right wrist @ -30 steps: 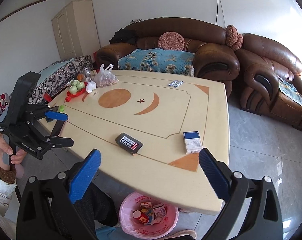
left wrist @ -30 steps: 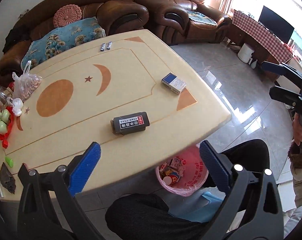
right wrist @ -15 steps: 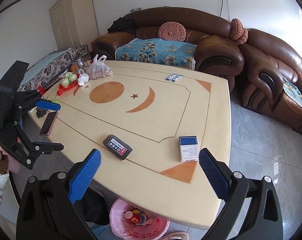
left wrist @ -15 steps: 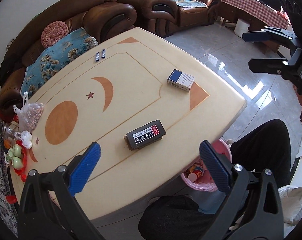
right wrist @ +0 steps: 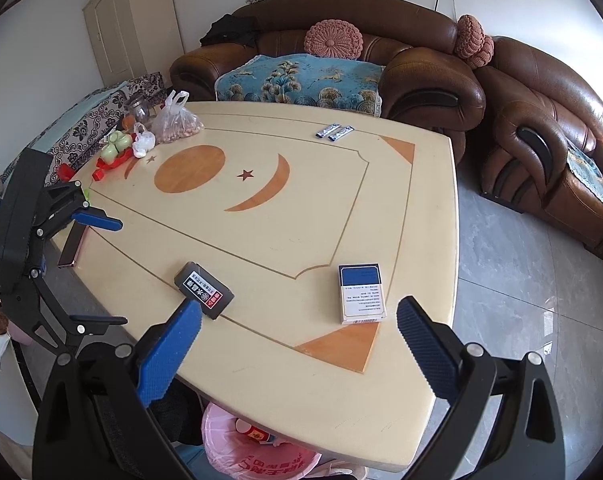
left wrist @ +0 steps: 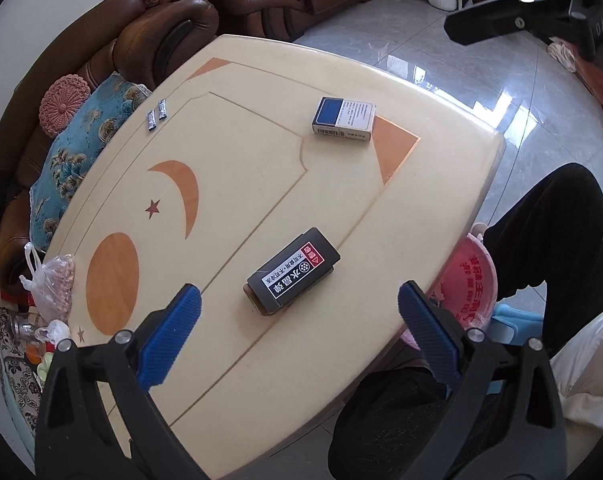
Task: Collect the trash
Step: 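Reach the left tool to the black labelled box while the right tool reaches the blue box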
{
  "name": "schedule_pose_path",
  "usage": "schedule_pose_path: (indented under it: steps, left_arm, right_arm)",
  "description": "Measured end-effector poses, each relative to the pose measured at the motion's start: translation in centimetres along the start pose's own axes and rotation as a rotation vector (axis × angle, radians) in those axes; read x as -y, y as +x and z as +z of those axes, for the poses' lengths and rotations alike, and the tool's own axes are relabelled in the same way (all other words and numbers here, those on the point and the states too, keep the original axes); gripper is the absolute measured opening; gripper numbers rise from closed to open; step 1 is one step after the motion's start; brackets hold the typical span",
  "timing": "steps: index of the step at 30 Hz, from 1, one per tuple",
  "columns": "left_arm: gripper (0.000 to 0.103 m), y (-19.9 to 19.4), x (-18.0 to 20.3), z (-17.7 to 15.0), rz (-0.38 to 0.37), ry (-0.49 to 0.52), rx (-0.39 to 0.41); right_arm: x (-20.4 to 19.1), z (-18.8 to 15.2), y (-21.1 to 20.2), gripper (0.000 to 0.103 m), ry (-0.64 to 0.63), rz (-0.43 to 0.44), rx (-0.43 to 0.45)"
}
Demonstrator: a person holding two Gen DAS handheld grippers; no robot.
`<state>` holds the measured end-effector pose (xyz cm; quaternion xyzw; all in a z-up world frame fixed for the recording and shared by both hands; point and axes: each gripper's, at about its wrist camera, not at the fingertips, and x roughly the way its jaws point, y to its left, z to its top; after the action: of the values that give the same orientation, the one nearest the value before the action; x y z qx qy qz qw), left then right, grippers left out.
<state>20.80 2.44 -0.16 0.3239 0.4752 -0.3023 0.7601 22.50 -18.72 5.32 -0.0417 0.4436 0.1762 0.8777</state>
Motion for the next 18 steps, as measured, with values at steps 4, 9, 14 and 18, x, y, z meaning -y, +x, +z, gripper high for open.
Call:
schedule_pose_path:
  steps: [4,9,14,18]
  left_arm:
    - [0.096,2.4,-0.7,-0.1,-0.021,0.020,-0.030]
    - [0.096,4.3,-0.8,-0.6,-0.064,0.120,-0.021]
    - [0.096,7.4,-1.1,-0.3,-0.118,0.179,-0.059]
    - [0.096,10.2,-1.2,0.2,-0.149,0.238,-0.108]
  right_arm:
    - [0.9,0.1,1.8,0.096,0.011,0.008,-0.031]
    - [1.5,0.1,4.5,0.096,0.000,0.012,-0.084]
    - [2.2,0.3,7.6,0.096,-0.017,0.028,-0.143]
    - [3.2,0.5,10.7,0.096,-0.005,0.054,-0.206]
